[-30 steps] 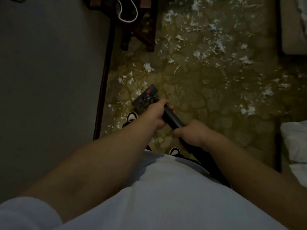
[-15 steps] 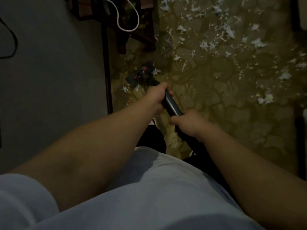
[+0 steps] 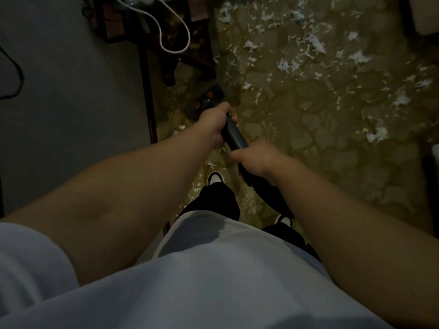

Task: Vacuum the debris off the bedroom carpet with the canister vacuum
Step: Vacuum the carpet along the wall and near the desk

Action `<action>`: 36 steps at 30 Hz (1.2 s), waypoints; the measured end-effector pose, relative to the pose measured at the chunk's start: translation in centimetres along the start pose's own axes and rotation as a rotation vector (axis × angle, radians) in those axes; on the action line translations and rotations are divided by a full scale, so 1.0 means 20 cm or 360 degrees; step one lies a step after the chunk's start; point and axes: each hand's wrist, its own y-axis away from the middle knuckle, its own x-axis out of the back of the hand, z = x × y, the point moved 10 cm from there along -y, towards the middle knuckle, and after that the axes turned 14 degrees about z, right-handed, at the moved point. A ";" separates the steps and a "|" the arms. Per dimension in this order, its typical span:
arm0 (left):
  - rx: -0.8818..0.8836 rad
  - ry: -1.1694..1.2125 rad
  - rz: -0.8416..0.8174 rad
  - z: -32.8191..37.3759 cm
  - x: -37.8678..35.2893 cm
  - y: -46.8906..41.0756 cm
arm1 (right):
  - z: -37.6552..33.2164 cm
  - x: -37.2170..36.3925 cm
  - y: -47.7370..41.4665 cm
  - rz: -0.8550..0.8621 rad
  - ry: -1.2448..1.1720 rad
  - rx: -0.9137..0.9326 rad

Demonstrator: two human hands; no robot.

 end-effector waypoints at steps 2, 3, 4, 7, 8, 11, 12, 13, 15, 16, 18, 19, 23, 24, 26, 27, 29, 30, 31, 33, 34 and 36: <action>0.0007 0.0015 -0.0007 -0.11 -0.04 0.07 | 0.12 0.05 0.07 -0.0011 -0.0018 -0.0002; 0.0022 0.0025 -0.0007 -0.19 -0.06 0.11 | 0.18 0.08 0.12 -0.0025 -0.0025 -0.0003; 0.0030 0.0033 0.0006 -0.26 -0.07 0.14 | 0.25 0.10 0.17 -0.0040 -0.0022 -0.0006; 0.0037 0.0066 0.0037 -0.52 -0.11 0.26 | 0.49 0.17 0.33 -0.0084 0.0016 -0.0002; 0.0043 0.0097 0.0050 -0.61 -0.12 0.31 | 0.57 0.21 0.37 -0.0098 0.0042 -0.0001; 0.0101 0.0224 0.0081 -0.90 -0.16 0.46 | 0.82 0.32 0.50 -0.0116 0.0160 0.0003; 0.0130 0.0246 0.0080 -0.98 -0.18 0.52 | 0.90 0.36 0.54 -0.0123 0.0203 0.0011; 0.0160 0.0269 0.0078 -1.05 -0.19 0.57 | 0.97 0.39 0.56 -0.0134 0.0238 0.0018; 0.0209 0.0323 0.0084 -1.19 -0.20 0.66 | 1.09 0.43 0.61 -0.0161 0.0283 0.0021; 0.0223 0.0343 0.0095 -1.25 -0.21 0.69 | 1.15 0.44 0.62 -0.0169 0.0298 0.0017; 0.0253 0.0356 0.0106 -1.35 -0.21 0.74 | 1.24 0.45 0.63 -0.0182 0.0329 0.0011; 0.0271 0.0356 0.0107 -1.39 -0.21 0.76 | 1.28 0.45 0.64 -0.0190 0.0346 0.0011; 0.0364 0.0381 0.0109 -1.51 -0.17 0.78 | 1.34 0.43 0.67 -0.0200 0.0430 0.0035; 0.0372 0.0391 0.0105 -1.51 -0.16 0.78 | 1.34 0.42 0.68 -0.0199 0.0446 0.0044; 0.0371 0.0417 0.0106 -1.50 -0.13 0.76 | 1.31 0.39 0.68 -0.0197 0.0474 0.0052; 0.0366 0.0430 0.0112 -1.48 -0.10 0.74 | 1.29 0.38 0.68 -0.0191 0.0488 0.0057; 0.0349 0.0450 0.0112 -1.43 -0.05 0.69 | 1.22 0.33 0.67 -0.0175 0.0504 0.0067; 0.0340 0.0457 0.0110 -1.40 -0.02 0.66 | 1.17 0.30 0.66 -0.0174 0.0510 0.0070; 0.0330 0.0460 0.0109 -1.36 0.01 0.63 | 1.12 0.27 0.66 -0.0174 0.0511 0.0075; 0.0312 0.0477 0.0106 -1.25 0.09 0.55 | 0.99 0.19 0.64 -0.0171 0.0501 0.0088; 0.0304 0.0477 0.0104 -1.18 0.13 0.51 | 0.91 0.15 0.62 -0.0164 0.0497 0.0094; 0.0281 0.0455 0.0110 -1.04 0.22 0.42 | 0.76 0.05 0.57 -0.0155 0.0491 0.0100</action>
